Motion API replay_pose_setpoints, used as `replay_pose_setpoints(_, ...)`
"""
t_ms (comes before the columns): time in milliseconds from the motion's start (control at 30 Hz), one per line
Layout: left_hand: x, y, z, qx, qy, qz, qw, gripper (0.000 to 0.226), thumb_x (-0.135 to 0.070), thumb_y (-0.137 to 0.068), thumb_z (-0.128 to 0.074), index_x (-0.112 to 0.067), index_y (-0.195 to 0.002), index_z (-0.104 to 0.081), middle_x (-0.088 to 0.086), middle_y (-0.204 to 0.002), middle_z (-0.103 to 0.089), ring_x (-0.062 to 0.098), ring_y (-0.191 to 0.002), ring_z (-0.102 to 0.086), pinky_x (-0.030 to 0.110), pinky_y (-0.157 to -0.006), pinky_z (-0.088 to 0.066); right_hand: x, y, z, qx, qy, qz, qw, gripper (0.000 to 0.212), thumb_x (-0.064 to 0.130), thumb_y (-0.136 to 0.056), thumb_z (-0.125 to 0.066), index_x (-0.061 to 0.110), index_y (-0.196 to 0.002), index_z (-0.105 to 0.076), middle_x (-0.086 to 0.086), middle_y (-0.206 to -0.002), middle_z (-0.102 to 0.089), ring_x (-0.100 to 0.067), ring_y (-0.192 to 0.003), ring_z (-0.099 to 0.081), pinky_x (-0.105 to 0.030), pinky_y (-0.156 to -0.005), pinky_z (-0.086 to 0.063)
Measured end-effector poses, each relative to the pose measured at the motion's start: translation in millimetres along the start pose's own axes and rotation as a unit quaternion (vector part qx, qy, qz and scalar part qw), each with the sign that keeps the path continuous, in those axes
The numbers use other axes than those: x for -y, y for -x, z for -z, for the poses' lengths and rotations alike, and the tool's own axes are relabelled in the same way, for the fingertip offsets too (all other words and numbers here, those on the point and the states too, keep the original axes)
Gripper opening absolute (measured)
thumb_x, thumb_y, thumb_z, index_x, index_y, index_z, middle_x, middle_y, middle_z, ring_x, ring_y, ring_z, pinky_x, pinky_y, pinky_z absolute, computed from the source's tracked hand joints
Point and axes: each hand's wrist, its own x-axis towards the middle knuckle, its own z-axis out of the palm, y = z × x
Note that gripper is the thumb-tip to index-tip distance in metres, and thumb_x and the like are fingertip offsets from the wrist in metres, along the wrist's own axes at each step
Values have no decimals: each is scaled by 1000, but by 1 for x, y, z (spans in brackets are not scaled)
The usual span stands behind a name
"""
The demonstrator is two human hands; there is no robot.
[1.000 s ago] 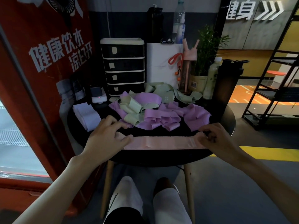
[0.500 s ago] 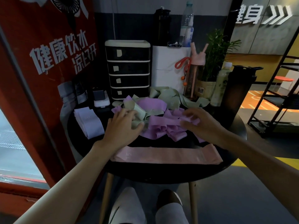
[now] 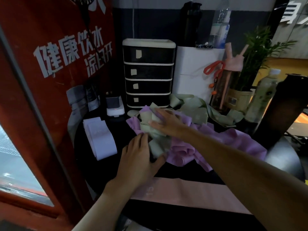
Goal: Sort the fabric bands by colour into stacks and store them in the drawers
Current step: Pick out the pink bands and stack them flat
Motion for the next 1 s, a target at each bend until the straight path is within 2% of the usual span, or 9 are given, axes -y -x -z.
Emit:
replay_pose_setpoints(100, 1, 1, -1, 7, 3, 11, 1000, 93, -85, -76, -32, -22, -145, -31, -4, -148, -39, 17, -138, -36, 42, -108, -37, -10, -7, -9, 17, 59, -44, 997, 82, 77, -77, -52, 52, -146, -16, 5, -160, -13, -38, -143, -11, -60, -112, -16)
replay_pose_setpoints(200, -1, 3, 0, 12, 6, 14, 1000, 99, -85, -77, -36, -22, -152, -21, -4, -157, -27, 17, -144, -27, 40, -114, -30, -17, -10, -15, -6, 59, -47, 997, 74, 64, -80, -61, 45, -144, -31, 1, -154, -27, -37, -137, -26, -59, -110, -25)
replay_pose_setpoints(333, -2, 3, 2, 1, 15, 9, 1000, 94, -83, -79, -41, -24, -149, -24, -5, -154, -29, 17, -142, -30, 40, -111, -33, -18, -9, -19, -60, -38, 13, 997, 37, 38, -79, -72, 24, -112, -64, -2, -100, -66, -24, -92, -64, -35, -79, -52)
replay_pose_setpoints(467, -3, 3, 3, -15, 20, 5, 1000, 87, -83, -73, -40, -26, -140, -34, -8, -140, -39, 17, -132, -41, 39, -103, -39, -23, -2, 7, -119, -36, 41, 991, 13, 15, -83, -69, 21, -94, -70, 0, -76, -64, -18, -70, -60, -27, -58, -45)
replay_pose_setpoints(567, -4, 4, 4, -8, 20, 10, 1000, 98, -84, -68, -34, -25, -146, -29, -7, -146, -36, 17, -137, -37, 37, -108, -35, -39, 5, 39, -201, -39, 40, 978, 16, 12, -84, -66, 25, -76, -61, 6, -64, -56, -11, -60, -54, -25, -56, -42)
replay_pose_setpoints(633, -5, 5, 4, -5, 10, 14, 1000, 107, -85, -65, -28, -22, -151, -23, -4, -153, -31, 17, -141, -31, 35, -112, -30, -50, 12, 63, -265, -29, 39, 963, 6, 16, -85, -64, 18, -79, -65, 3, -68, -58, -15, -62, -53, -26, -56, -39)
replay_pose_setpoints(767, -6, 5, 6, 13, 9, 18, 1000, 112, -87, -63, -23, -23, -155, -15, -4, -159, -23, 17, -146, -22, 36, -116, -23, -76, 23, 95, -385, -24, -22, 922, 16, 21, -80, -62, 15, -92, -71, -12, -83, -69, -31, -77, -63, -39, -63, -49)
replay_pose_setpoints(867, -5, 5, 5, 14, 14, 16, 1000, 109, -87, -65, -25, -25, -154, -16, -5, -158, -24, 16, -146, -22, 35, -116, -21, -88, 27, 95, -330, -33, -89, 939, 27, 33, -80, -70, 20, -104, -69, -14, -94, -70, -34, -87, -65, -45, -72, -53)
replay_pose_setpoints(1000, -3, 5, 2, 13, 0, 14, 1000, 107, -88, -67, -25, -25, -153, -19, -6, -155, -30, 16, -143, -28, 36, -115, -26, -91, 33, 87, -231, -32, -120, 965, 72, 78, -64, -65, 30, -117, -61, -7, -108, -66, -33, -105, -57, -49, -91, -49)
